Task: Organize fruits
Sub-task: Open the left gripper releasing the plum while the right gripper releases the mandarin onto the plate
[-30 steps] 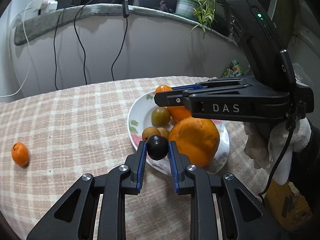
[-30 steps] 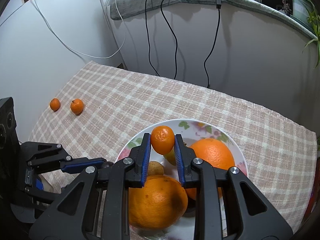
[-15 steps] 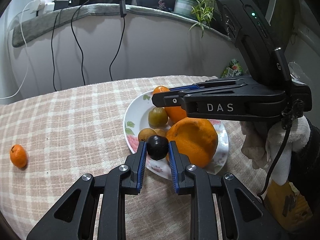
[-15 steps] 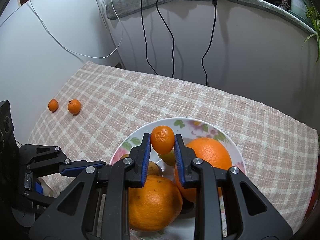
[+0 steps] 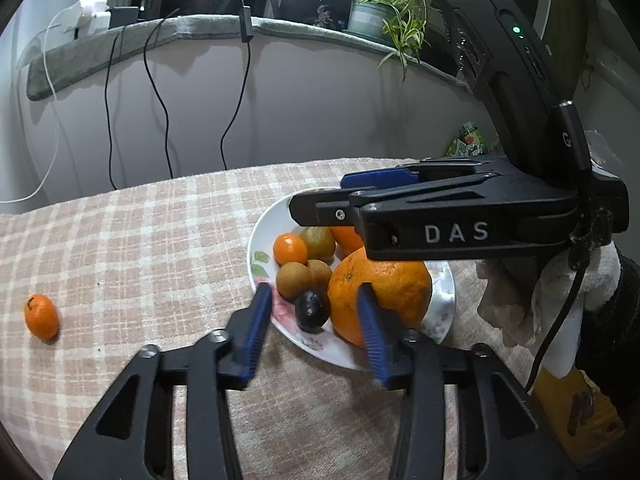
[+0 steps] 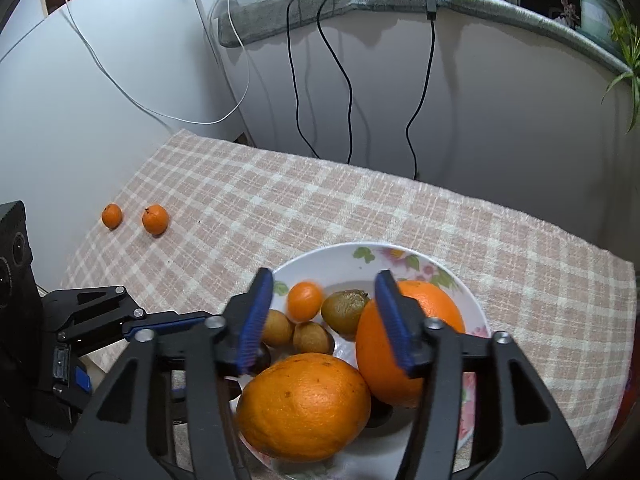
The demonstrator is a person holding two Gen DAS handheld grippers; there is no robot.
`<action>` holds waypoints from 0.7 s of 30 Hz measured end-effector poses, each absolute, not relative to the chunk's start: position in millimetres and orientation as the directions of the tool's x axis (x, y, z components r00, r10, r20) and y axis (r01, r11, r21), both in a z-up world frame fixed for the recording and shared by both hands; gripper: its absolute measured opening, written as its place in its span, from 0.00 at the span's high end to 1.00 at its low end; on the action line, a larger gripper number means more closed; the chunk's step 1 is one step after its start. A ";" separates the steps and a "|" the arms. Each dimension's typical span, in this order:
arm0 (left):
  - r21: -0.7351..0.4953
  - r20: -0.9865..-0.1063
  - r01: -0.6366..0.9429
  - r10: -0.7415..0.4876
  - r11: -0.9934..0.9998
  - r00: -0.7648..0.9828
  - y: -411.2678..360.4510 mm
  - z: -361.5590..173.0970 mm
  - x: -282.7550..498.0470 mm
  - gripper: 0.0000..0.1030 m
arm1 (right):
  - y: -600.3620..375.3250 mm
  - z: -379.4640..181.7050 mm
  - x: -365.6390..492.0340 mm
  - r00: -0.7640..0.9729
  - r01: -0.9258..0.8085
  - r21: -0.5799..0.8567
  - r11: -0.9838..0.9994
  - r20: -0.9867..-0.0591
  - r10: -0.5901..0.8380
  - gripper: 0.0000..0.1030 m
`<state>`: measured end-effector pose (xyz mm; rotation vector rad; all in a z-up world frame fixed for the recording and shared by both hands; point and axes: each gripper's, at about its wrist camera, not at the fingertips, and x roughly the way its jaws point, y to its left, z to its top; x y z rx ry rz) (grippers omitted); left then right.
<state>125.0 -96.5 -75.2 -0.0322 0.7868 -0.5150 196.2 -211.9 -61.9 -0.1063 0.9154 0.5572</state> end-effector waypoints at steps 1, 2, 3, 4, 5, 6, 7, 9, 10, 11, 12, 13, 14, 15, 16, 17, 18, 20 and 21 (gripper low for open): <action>-0.216 -0.665 0.428 -0.453 0.877 0.593 -95.8 -74.5 125.0 0.43 | -212.0 -61.0 195.7 0.479 -0.502 0.148 0.852 -0.773 0.416 0.37; -0.217 -0.663 0.429 -0.455 0.877 0.595 -95.3 -73.7 124.6 0.43 | -211.7 -59.9 195.2 0.480 -0.504 0.151 0.850 -0.769 0.421 0.36; -0.216 -0.662 0.430 -0.455 0.877 0.596 -95.2 -73.1 124.2 0.42 | -211.3 -59.0 194.4 0.483 -0.505 0.150 0.850 -0.767 0.422 0.35; -0.212 -0.661 0.429 -0.452 0.878 0.598 -95.2 -72.9 124.2 0.41 | -212.1 -58.2 194.3 0.485 -0.505 0.149 0.850 -0.766 0.422 0.35; -0.208 -0.662 0.427 -0.449 0.880 0.601 -95.0 -72.7 123.8 0.36 | -212.3 -57.5 194.1 0.488 -0.504 0.148 0.851 -0.764 0.422 0.31; -0.206 -0.660 0.425 -0.446 0.881 0.604 -94.5 -72.4 123.1 0.35 | -212.4 -56.7 193.6 0.493 -0.502 0.147 0.852 -0.761 0.422 0.26; -0.205 -0.660 0.425 -0.446 0.881 0.605 -95.0 -72.3 122.9 0.34 | -212.9 -56.1 193.6 0.496 -0.500 0.147 0.853 -0.759 0.422 0.24; -0.205 -0.660 0.426 -0.446 0.881 0.605 -95.1 -72.2 122.6 0.34 | -213.6 -54.9 193.3 0.498 -0.499 0.153 0.853 -0.755 0.426 0.22; -0.204 -0.661 0.425 -0.444 0.882 0.605 -95.4 -71.7 122.6 0.34 | -213.7 -54.1 193.0 0.500 -0.498 0.155 0.853 -0.753 0.428 0.22; -0.203 -0.661 0.423 -0.443 0.883 0.606 -95.4 -71.1 122.2 0.34 | -213.7 -53.7 192.9 0.501 -0.496 0.155 0.854 -0.753 0.428 0.22; -0.205 -0.660 0.421 -0.442 0.884 0.608 -94.7 -70.6 122.4 0.33 | -214.0 -53.3 193.0 0.502 -0.495 0.156 0.855 -0.752 0.428 0.22; -0.206 -0.660 0.419 -0.442 0.884 0.608 -94.5 -70.0 122.5 0.33 | -213.9 -52.8 192.9 0.502 -0.494 0.157 0.855 -0.751 0.428 0.22; -0.206 -0.659 0.417 -0.441 0.885 0.609 -93.9 -69.4 122.5 0.33 | -213.8 -52.4 192.7 0.502 -0.494 0.158 0.855 -0.752 0.429 0.22; -0.205 -0.657 0.416 -0.440 0.886 0.612 -93.2 -68.5 122.3 0.33 | -213.4 -52.2 192.5 0.501 -0.493 0.160 0.855 -0.752 0.429 0.22; -0.203 -0.656 0.416 -0.438 0.887 0.614 -93.0 -67.6 121.6 0.33 | -212.5 -52.1 191.9 0.500 -0.492 0.159 0.856 -0.753 0.427 0.22; -0.201 -0.656 0.415 -0.437 0.887 0.616 -93.4 -66.9 120.5 0.33 | -212.5 -52.0 191.9 0.500 -0.492 0.158 0.856 -0.754 0.427 0.22; -0.197 -0.654 0.415 -0.434 0.888 0.619 -92.8 -65.8 119.9 0.33 | -211.5 -51.9 191.5 0.499 -0.492 0.158 0.856 -0.755 0.426 0.22; -0.192 -0.652 0.411 -0.429 0.891 0.625 -91.4 -64.7 119.0 0.30 | -211.3 -51.7 191.6 0.496 -0.489 0.165 0.857 -0.755 0.428 0.22; -0.189 -0.649 0.410 -0.427 0.892 0.630 -90.2 -63.9 118.1 0.29 | -211.0 -51.7 191.5 0.494 -0.488 0.170 0.856 -0.755 0.431 0.22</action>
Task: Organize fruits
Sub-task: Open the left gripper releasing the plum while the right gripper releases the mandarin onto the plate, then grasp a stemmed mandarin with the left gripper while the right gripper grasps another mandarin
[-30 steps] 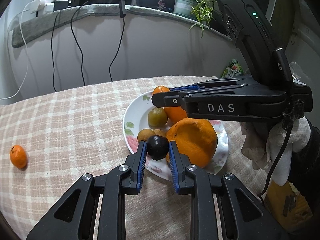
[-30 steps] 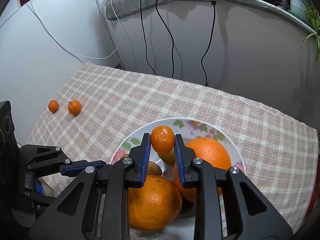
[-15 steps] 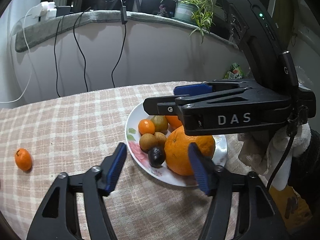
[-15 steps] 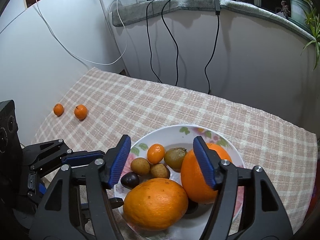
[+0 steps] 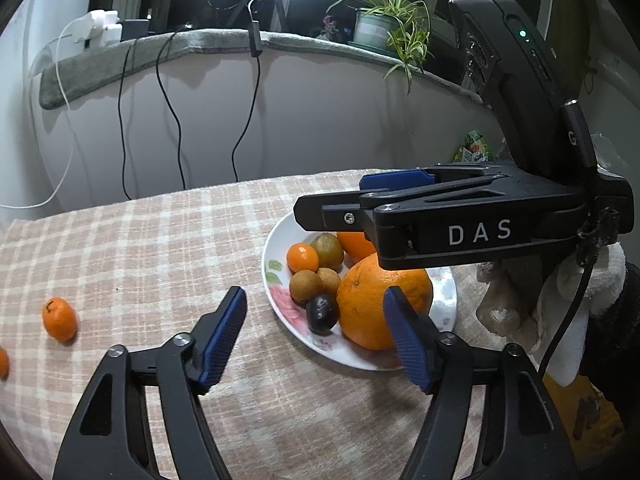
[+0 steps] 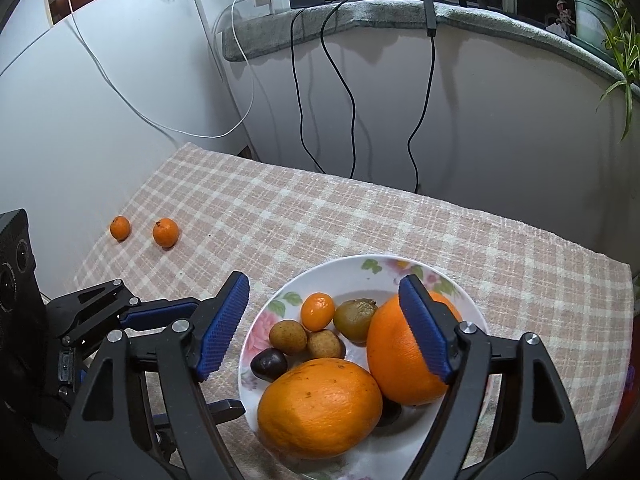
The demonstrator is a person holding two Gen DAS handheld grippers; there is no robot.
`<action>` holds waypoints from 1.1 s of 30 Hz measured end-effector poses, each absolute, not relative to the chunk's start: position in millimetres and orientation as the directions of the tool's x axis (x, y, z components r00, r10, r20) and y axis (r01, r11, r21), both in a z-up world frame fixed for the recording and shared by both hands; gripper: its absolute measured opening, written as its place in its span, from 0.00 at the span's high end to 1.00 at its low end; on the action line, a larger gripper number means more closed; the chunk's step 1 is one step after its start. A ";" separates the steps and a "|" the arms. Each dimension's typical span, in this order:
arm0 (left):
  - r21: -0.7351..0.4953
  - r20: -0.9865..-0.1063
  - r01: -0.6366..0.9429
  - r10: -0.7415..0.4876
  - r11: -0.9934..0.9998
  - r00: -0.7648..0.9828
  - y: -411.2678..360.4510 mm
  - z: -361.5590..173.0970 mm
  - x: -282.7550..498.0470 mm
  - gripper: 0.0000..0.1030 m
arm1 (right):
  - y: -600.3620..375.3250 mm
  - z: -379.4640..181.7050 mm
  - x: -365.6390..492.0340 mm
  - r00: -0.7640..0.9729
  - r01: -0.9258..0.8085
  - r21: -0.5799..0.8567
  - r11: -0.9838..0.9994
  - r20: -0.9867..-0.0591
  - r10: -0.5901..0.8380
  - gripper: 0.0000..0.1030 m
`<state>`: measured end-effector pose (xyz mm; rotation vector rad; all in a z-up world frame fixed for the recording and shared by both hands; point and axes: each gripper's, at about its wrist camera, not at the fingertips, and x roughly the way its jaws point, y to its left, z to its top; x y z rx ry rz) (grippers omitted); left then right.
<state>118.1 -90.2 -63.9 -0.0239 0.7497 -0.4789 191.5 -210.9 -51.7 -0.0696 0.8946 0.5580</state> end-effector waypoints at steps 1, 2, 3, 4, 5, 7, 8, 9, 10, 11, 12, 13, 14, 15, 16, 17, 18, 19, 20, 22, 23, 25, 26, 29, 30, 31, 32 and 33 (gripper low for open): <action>-0.187 -0.647 0.408 -0.425 0.893 0.633 -89.1 -63.2 117.2 0.29 | -210.2 -51.5 191.2 0.492 -0.487 0.174 0.856 -0.755 0.434 0.22; -0.185 -0.645 0.406 -0.422 0.895 0.637 -87.5 -62.5 116.5 0.29 | -209.4 -51.3 190.7 0.491 -0.487 0.176 0.856 -0.755 0.434 0.22; -0.183 -0.643 0.404 -0.419 0.897 0.641 -85.6 -61.9 115.7 0.29 | -208.2 -51.1 190.4 0.490 -0.488 0.176 0.855 -0.755 0.435 0.22; -0.181 -0.641 0.402 -0.418 0.898 0.644 -84.2 -61.2 115.3 0.29 | -206.4 -50.8 189.9 0.489 -0.490 0.176 0.854 -0.755 0.436 0.22; -0.182 -0.640 0.399 -0.416 0.899 0.646 -82.7 -61.0 115.2 0.29 | -204.8 -50.5 189.0 0.488 -0.492 0.177 0.853 -0.755 0.438 0.22; -0.183 -0.637 0.393 -0.413 0.901 0.651 -78.9 -59.9 114.8 0.29 | -200.8 -49.7 188.0 0.488 -0.495 0.177 0.850 -0.753 0.441 0.22; -0.182 -0.635 0.389 -0.410 0.903 0.654 -77.2 -59.4 114.4 0.29 | -198.5 -49.3 187.5 0.487 -0.498 0.177 0.849 -0.752 0.443 0.22; -0.181 -0.634 0.386 -0.408 0.904 0.657 -75.3 -59.1 113.8 0.29 | -196.9 -48.9 187.4 0.487 -0.500 0.177 0.848 -0.751 0.445 0.22; -0.181 -0.633 0.383 -0.405 0.906 0.660 -73.0 -58.6 113.3 0.29 | -194.4 -48.3 186.8 0.488 -0.502 0.178 0.846 -0.750 0.447 0.22; -0.181 -0.632 0.381 -0.404 0.907 0.661 -71.4 -58.2 112.6 0.29 | -193.0 -47.8 186.8 0.488 -0.503 0.179 0.845 -0.748 0.449 0.22; -0.180 -0.631 0.379 -0.402 0.908 0.663 -69.0 -57.9 112.1 0.29 | -191.2 -47.5 186.6 0.488 -0.504 0.182 0.844 -0.746 0.452 0.22; -0.180 -0.630 0.377 -0.401 0.909 0.665 -67.4 -58.0 112.2 0.29 | -189.2 -47.1 186.5 0.487 -0.505 0.187 0.843 -0.744 0.457 0.22; -0.180 -0.628 0.373 -0.398 0.910 0.668 -64.3 -57.8 111.9 0.29 | -187.3 -46.7 186.7 0.486 -0.506 0.190 0.841 -0.743 0.460 0.22; -0.182 -0.627 0.370 -0.397 0.911 0.671 -61.7 -57.8 111.5 0.29 | -185.4 -46.4 186.9 0.485 -0.508 0.192 0.840 -0.742 0.463 0.22; -0.184 -0.625 0.364 -0.395 0.913 0.673 -57.9 -57.7 111.1 0.29 | -183.3 -45.9 186.7 0.485 -0.509 0.195 0.838 -0.739 0.467 0.22; -0.186 -0.624 0.361 -0.393 0.914 0.675 -55.2 -57.9 110.8 0.29 | -181.5 -45.2 186.7 0.487 -0.510 0.197 0.837 -0.736 0.470 0.22; -0.186 -0.623 0.357 -0.391 0.916 0.678 -52.3 -58.0 110.7 0.29 | -179.6 -44.5 186.8 0.488 -0.511 0.200 0.836 -0.733 0.473 0.22; -0.187 -0.622 0.348 -0.385 0.919 0.682 -47.2 -58.5 110.8 0.29 | -177.5 -43.9 186.8 0.490 -0.512 0.205 0.834 -0.728 0.479 0.22; -0.189 -0.622 0.340 -0.380 0.921 0.684 -43.7 -59.0 110.4 0.29 | -175.4 -43.3 186.5 0.492 -0.515 0.209 0.832 -0.722 0.486 0.22; -0.196 -0.622 0.323 -0.372 0.926 0.689 -33.8 -60.5 110.6 0.29 | -169.9 -42.8 185.8 0.498 -0.521 0.205 0.828 -0.716 0.490 0.22; -0.197 -0.623 0.315 -0.367 0.928 0.691 -29.4 -61.1 110.6 0.29 | -166.9 -42.5 185.1 0.499 -0.528 0.200 0.825 -0.713 0.492 0.22; -0.202 -0.623 0.291 -0.352 0.935 0.698 -17.5 -62.8 110.2 0.29 | -159.5 -42.9 183.7 0.502 -0.541 0.189 0.820 -0.709 0.495 0.22; -0.206 -0.623 0.279 -0.345 0.938 0.702 -12.1 -63.5 109.9 0.29 | -155.9 -43.4 183.4 0.503 -0.543 0.184 0.819 -0.710 0.493 0.22; -0.219 -0.624 0.235 -0.321 0.947 0.712 6.5 -65.2 109.5 0.29 | -146.7 -44.5 183.8 0.508 -0.543 0.185 0.819 -0.704 0.496 0.22; -0.220 -0.624 0.222 -0.312 0.950 0.716 12.1 -65.3 108.7 0.29 | -143.1 -45.4 184.7 0.500 -0.546 0.195 0.814 -0.704 0.504 0.22; -0.218 -0.624 0.205 -0.298 0.954 0.722 19.5 -65.6 108.3 0.29 | -139.5 -46.3 185.2 0.492 -0.550 0.202 0.810 -0.705 0.510 0.22; -0.215 -0.625 0.191 -0.285 0.958 0.727 25.3 -65.7 107.4 0.29 | -137.0 -47.1 185.0 0.490 -0.552 0.204 0.808 -0.706 0.512 0.22; -0.209 -0.625 0.170 -0.265 0.963 0.734 33.1 -65.8 106.4 0.29 | -133.9 -47.5 184.4 0.490 -0.553 0.204 0.808 -0.704 0.513 0.22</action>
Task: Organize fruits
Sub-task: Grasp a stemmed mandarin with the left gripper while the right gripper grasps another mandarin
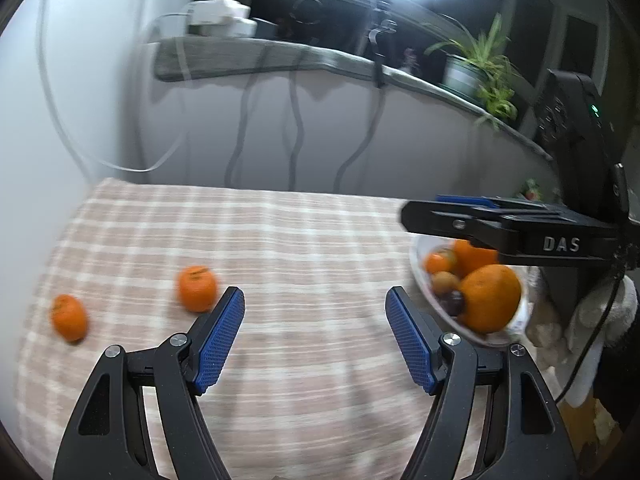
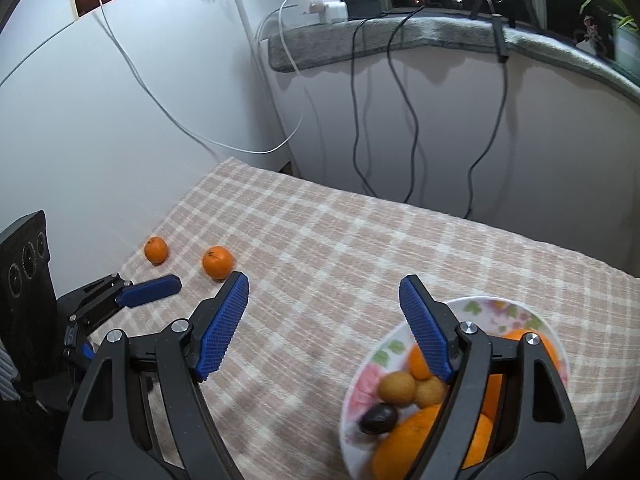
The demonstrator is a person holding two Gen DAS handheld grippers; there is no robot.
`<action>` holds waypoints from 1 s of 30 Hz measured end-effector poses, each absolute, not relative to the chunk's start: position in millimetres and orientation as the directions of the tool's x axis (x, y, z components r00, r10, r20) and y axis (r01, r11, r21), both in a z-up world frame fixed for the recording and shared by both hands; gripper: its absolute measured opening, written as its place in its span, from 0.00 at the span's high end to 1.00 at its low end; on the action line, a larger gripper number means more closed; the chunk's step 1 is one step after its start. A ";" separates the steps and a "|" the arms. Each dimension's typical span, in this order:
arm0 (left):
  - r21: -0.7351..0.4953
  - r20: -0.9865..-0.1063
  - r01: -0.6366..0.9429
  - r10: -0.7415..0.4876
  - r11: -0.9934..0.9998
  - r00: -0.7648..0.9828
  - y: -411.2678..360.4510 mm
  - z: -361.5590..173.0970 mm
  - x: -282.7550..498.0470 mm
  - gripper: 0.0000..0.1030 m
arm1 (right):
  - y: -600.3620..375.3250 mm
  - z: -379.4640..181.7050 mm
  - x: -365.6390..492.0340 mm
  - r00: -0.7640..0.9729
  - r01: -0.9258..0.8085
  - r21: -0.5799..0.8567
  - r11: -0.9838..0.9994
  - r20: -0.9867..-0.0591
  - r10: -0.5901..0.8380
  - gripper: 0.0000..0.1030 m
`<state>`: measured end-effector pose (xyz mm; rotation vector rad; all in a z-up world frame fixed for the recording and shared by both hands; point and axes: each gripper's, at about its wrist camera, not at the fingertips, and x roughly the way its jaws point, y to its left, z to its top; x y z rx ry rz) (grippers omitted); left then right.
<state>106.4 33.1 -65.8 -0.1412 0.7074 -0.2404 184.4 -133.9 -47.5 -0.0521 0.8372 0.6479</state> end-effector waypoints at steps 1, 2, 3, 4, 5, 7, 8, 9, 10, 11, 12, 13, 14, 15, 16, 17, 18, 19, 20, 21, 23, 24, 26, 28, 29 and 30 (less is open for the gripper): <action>-0.204 -0.626 0.152 -0.249 0.967 0.739 39.8 -66.1 105.4 0.29 | -129.3 -48.0 184.2 0.488 -0.557 0.205 0.805 -0.703 0.517 0.22; -0.196 -0.632 0.136 -0.231 0.971 0.739 46.0 -66.4 104.8 0.29 | -126.3 -48.4 184.0 0.486 -0.559 0.207 0.803 -0.703 0.520 0.22; -0.194 -0.634 0.121 -0.219 0.973 0.742 52.5 -67.0 104.0 0.29 | -122.9 -48.7 183.7 0.484 -0.563 0.209 0.800 -0.701 0.524 0.22; -0.191 -0.636 0.098 -0.199 0.977 0.746 62.3 -68.0 102.7 0.29 | -118.8 -49.0 183.3 0.480 -0.568 0.212 0.795 -0.700 0.529 0.22; -0.188 -0.638 0.083 -0.186 0.979 0.748 68.5 -68.9 101.6 0.29 | -114.5 -49.5 183.0 0.475 -0.573 0.215 0.791 -0.699 0.534 0.22; -0.182 -0.643 0.051 -0.158 0.982 0.750 81.4 -71.1 98.5 0.29 | -104.6 -51.4 182.3 0.464 -0.586 0.216 0.781 -0.701 0.542 0.22; -0.178 -0.645 0.031 -0.141 0.983 0.751 88.5 -72.1 97.5 0.29 | -100.7 -52.4 181.7 0.461 -0.590 0.215 0.778 -0.701 0.544 0.22; -0.173 -0.648 0.012 -0.123 0.985 0.752 95.8 -73.4 96.2 0.29 | -96.4 -53.5 181.1 0.456 -0.596 0.215 0.774 -0.702 0.547 0.22; -0.167 -0.650 -0.003 -0.108 0.986 0.752 101.3 -74.6 94.9 0.29 | -91.9 -54.8 180.8 0.450 -0.602 0.216 0.768 -0.704 0.550 0.22; -0.165 -0.652 -0.017 -0.096 0.986 0.752 106.2 -75.8 93.7 0.29 | -86.1 -56.5 180.0 0.442 -0.609 0.219 0.763 -0.705 0.555 0.22; -0.163 -0.655 -0.031 -0.085 0.986 0.751 111.8 -77.4 93.4 0.30 | -81.2 -58.1 179.1 0.436 -0.616 0.220 0.757 -0.705 0.560 0.22; -0.161 -0.660 -0.050 -0.070 0.986 0.748 120.0 -80.1 90.9 0.31 | -77.2 -59.8 178.2 0.431 -0.621 0.220 0.752 -0.706 0.562 0.22; -0.160 -0.663 -0.062 -0.061 0.985 0.746 124.9 -81.7 89.8 0.33 | -72.7 -61.7 177.2 0.426 -0.627 0.219 0.747 -0.707 0.565 0.24; -0.157 -0.667 -0.077 -0.048 0.985 0.743 130.8 -84.0 89.0 0.34 | -67.6 -64.0 176.4 0.418 -0.635 0.219 0.741 -0.709 0.568 0.27; -0.155 -0.670 -0.086 -0.041 0.984 0.741 134.4 -85.4 88.9 0.36 | -62.2 -66.8 175.5 0.409 -0.644 0.215 0.734 -0.714 0.568 0.29; -0.153 -0.674 -0.100 -0.029 0.983 0.739 139.9 -87.6 88.5 0.38 | -57.7 -69.3 174.5 0.404 -0.650 0.210 0.730 -0.719 0.566 0.30; -0.151 -0.676 -0.110 -0.021 0.982 0.736 143.8 -89.2 88.4 0.38 | -52.3 -71.9 173.5 0.397 -0.658 0.207 0.724 -0.722 0.566 0.31; -0.149 -0.679 -0.120 -0.013 0.981 0.734 148.2 -91.0 88.4 0.40 | -46.0 -75.2 172.6 0.387 -0.667 0.204 0.717 -0.727 0.567 0.32; -0.146 -0.682 -0.131 -0.004 0.981 0.731 152.5 -92.9 88.2 0.41 | -42.6 -77.2 172.4 0.378 -0.672 0.207 0.711 -0.729 0.570 0.34; -0.142 -0.685 -0.142 0.006 0.980 0.729 156.2 -94.4 88.5 0.41 | -38.2 -80.0 172.1 0.368 -0.677 0.209 0.705 -0.734 0.571 0.35; -0.134 -0.684 -0.152 0.019 0.979 0.729 162.0 -96.6 89.4 0.45 | -29.8 -84.7 171.6 0.354 -0.685 0.211 0.697 -0.741 0.571 0.36; -0.132 -0.686 -0.155 0.023 0.979 0.727 164.1 -97.7 89.8 0.46 | -25.0 -87.3 171.4 0.347 -0.689 0.210 0.693 -0.744 0.571 0.37; -0.124 -0.690 -0.160 0.030 0.979 0.723 167.5 -100.0 92.2 0.47 | -16.3 -91.6 171.2 0.333 -0.698 0.210 0.685 -0.751 0.570 0.40; -0.122 -0.693 -0.165 0.034 0.979 0.720 170.4 -102.1 95.0 0.49 | -8.6 -94.8 171.1 0.323 -0.705 0.210 0.677 -0.756 0.570 0.42; -0.122 -0.694 -0.167 0.036 0.978 0.719 171.4 -102.9 96.0 0.51 | -4.6 -96.1 171.0 0.315 -0.711 0.210 0.671 -0.758 0.571 0.42; -0.120 -0.694 -0.171 0.040 0.978 0.719 172.6 -103.4 97.0 0.51 | -1.1 -97.5 170.9 0.311 -0.714 0.209 0.668 -0.761 0.570 0.42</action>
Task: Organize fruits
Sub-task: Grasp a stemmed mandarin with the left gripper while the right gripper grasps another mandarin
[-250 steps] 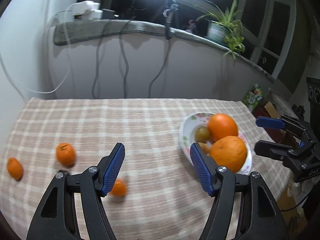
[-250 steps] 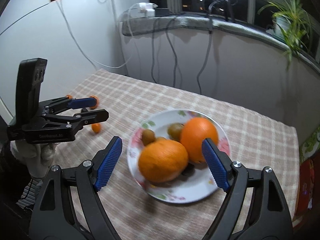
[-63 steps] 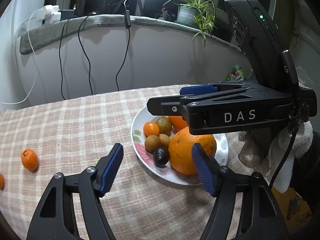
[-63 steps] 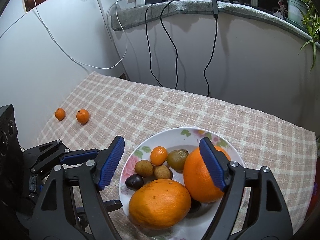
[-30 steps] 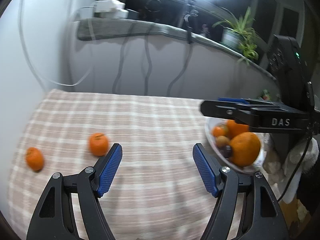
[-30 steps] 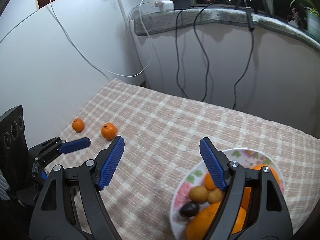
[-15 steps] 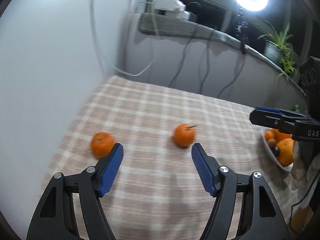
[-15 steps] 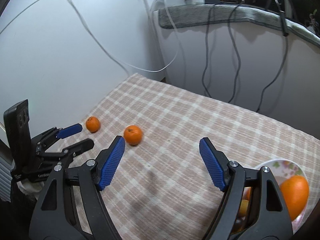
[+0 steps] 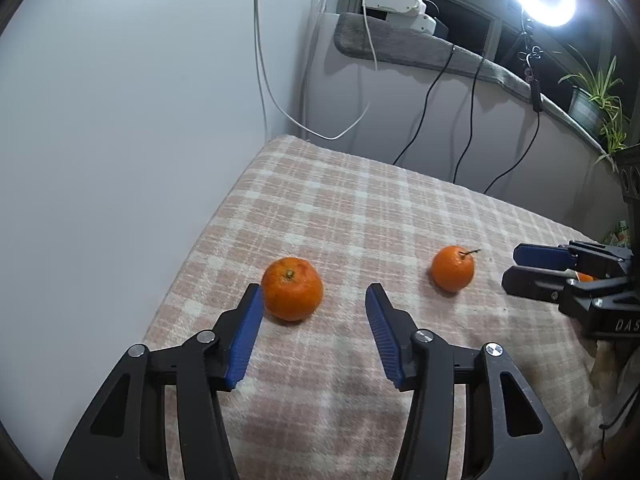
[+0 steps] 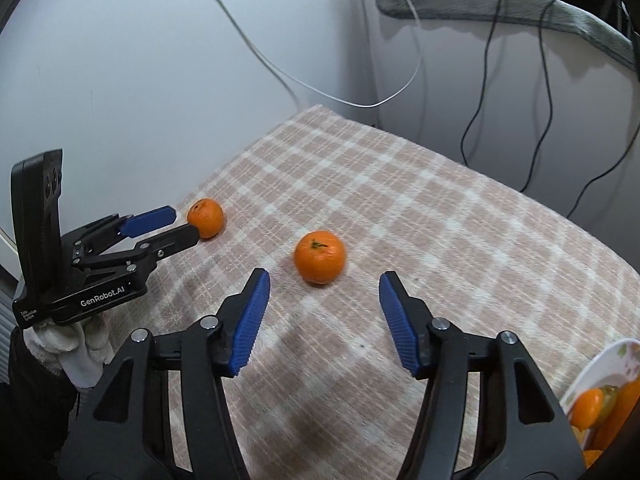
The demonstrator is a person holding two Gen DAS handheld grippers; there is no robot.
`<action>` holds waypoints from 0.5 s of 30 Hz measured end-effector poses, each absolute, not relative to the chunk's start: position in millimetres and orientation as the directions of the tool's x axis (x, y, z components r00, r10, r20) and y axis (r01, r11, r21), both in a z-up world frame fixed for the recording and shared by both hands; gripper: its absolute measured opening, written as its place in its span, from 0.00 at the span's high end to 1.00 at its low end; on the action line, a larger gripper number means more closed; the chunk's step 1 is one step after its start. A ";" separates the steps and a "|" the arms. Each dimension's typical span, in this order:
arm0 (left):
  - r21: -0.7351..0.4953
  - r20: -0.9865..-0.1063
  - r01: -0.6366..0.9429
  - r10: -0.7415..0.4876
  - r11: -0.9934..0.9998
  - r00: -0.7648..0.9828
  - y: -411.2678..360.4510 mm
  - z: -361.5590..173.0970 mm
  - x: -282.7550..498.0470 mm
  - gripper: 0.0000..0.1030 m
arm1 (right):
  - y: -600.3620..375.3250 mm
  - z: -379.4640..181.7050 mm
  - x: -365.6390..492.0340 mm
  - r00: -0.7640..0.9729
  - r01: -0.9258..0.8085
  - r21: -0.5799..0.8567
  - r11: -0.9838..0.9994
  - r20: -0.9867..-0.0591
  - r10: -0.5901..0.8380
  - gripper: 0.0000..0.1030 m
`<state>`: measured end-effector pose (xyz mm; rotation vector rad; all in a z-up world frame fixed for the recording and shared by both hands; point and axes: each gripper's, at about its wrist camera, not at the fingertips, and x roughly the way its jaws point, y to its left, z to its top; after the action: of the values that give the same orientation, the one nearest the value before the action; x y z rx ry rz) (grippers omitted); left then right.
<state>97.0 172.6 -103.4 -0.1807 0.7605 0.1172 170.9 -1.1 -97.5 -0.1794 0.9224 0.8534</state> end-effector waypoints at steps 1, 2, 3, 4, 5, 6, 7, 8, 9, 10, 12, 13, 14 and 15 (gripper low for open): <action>-0.120 -0.696 -0.175 0.043 0.977 0.717 174.1 -104.7 98.9 0.51 | 2.3 -98.7 171.1 0.309 -0.716 0.206 0.667 -0.762 0.568 0.42; -0.121 -0.697 -0.177 0.043 0.977 0.715 175.0 -105.7 100.2 0.52 | 5.6 -99.8 170.9 0.307 -0.719 0.206 0.664 -0.763 0.569 0.42; -0.124 -0.700 -0.177 0.040 0.976 0.713 176.0 -107.0 101.5 0.52 | 8.1 -100.6 170.4 0.303 -0.723 0.205 0.660 -0.764 0.569 0.42; -0.124 -0.701 -0.178 0.041 0.976 0.712 175.8 -107.2 102.4 0.53 | 10.7 -101.6 170.2 0.302 -0.726 0.201 0.657 -0.766 0.568 0.42; -0.121 -0.703 -0.179 0.043 0.976 0.710 176.1 -108.1 103.8 0.53 | 13.0 -102.5 170.1 0.303 -0.729 0.193 0.657 -0.769 0.563 0.42; -0.121 -0.704 -0.180 0.043 0.976 0.709 176.2 -108.8 105.0 0.54 | 15.7 -103.8 170.6 0.305 -0.730 0.186 0.658 -0.773 0.557 0.42; -0.122 -0.704 -0.180 0.043 0.976 0.709 176.1 -108.9 105.8 0.54 | 18.0 -105.3 171.4 0.306 -0.730 0.181 0.659 -0.776 0.552 0.42; -0.121 -0.706 -0.180 0.043 0.976 0.707 176.3 -109.5 106.9 0.54 | 20.0 -106.6 172.4 0.306 -0.730 0.178 0.660 -0.778 0.548 0.42; -0.119 -0.706 -0.180 0.044 0.976 0.706 176.3 -110.0 108.1 0.54 | 21.5 -108.1 174.0 0.306 -0.728 0.176 0.662 -0.781 0.545 0.42; -0.118 -0.708 -0.180 0.044 0.976 0.704 176.3 -110.8 109.4 0.54 | 23.2 -109.9 175.6 0.306 -0.727 0.174 0.664 -0.784 0.540 0.42; -0.112 -0.710 -0.181 0.049 0.977 0.703 176.0 -111.8 110.2 0.54 | 25.7 -113.4 179.0 0.304 -0.725 0.172 0.667 -0.789 0.534 0.44; -0.108 -0.710 -0.182 0.052 0.977 0.702 176.1 -112.5 110.5 0.54 | 26.5 -115.0 180.5 0.301 -0.725 0.172 0.667 -0.792 0.531 0.45; -0.108 -0.711 -0.184 0.054 0.977 0.701 176.7 -112.9 110.5 0.54 | 27.4 -116.1 181.3 0.300 -0.725 0.170 0.668 -0.794 0.528 0.47; -0.109 -0.712 -0.188 0.055 0.976 0.700 177.8 -113.3 110.8 0.54 | 27.8 -117.4 182.3 0.299 -0.725 0.168 0.668 -0.797 0.525 0.47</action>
<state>110.8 177.8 -113.3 -0.1790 0.7855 0.1360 182.3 27.8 -117.4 -0.2415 0.9533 0.8401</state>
